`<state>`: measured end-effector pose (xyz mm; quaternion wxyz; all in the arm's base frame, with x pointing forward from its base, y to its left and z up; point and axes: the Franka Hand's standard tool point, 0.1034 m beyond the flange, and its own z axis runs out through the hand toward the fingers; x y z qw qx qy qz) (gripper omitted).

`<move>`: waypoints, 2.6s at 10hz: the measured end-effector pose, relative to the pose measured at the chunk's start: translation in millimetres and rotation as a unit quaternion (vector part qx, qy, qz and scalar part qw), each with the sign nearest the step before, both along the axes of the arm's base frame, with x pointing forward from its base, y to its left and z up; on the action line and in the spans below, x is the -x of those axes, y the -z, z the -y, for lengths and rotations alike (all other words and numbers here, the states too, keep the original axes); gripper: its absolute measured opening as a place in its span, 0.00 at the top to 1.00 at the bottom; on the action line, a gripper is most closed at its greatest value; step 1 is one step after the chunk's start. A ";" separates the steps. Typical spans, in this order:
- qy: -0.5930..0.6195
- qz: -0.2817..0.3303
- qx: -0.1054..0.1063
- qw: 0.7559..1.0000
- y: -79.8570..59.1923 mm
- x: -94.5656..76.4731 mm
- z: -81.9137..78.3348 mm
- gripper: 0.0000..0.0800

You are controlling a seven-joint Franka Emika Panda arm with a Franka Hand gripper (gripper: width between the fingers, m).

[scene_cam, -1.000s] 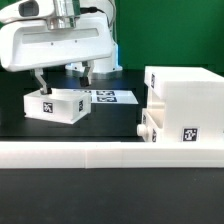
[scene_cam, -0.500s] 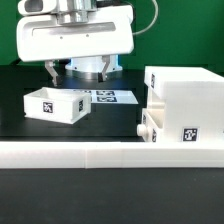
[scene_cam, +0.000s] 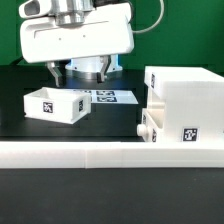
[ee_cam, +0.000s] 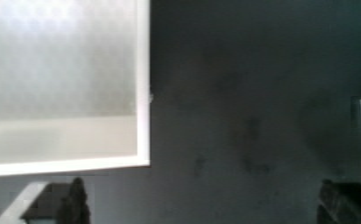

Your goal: Assemble drawer

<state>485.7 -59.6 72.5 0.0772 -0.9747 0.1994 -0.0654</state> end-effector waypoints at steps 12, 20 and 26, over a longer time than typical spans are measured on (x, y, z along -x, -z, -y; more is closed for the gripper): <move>0.028 -0.021 0.004 0.999 65.0 41.1 -16.6 0.34; 0.010 -0.013 0.007 1.000 57.6 33.8 -24.2 0.94; -0.109 -0.013 0.001 0.994 12.6 9.3 -43.1 0.94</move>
Offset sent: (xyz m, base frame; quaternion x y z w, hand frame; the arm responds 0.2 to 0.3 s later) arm -0.0313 -0.0087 -0.0316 -0.0130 -0.0198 0.0523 0.9984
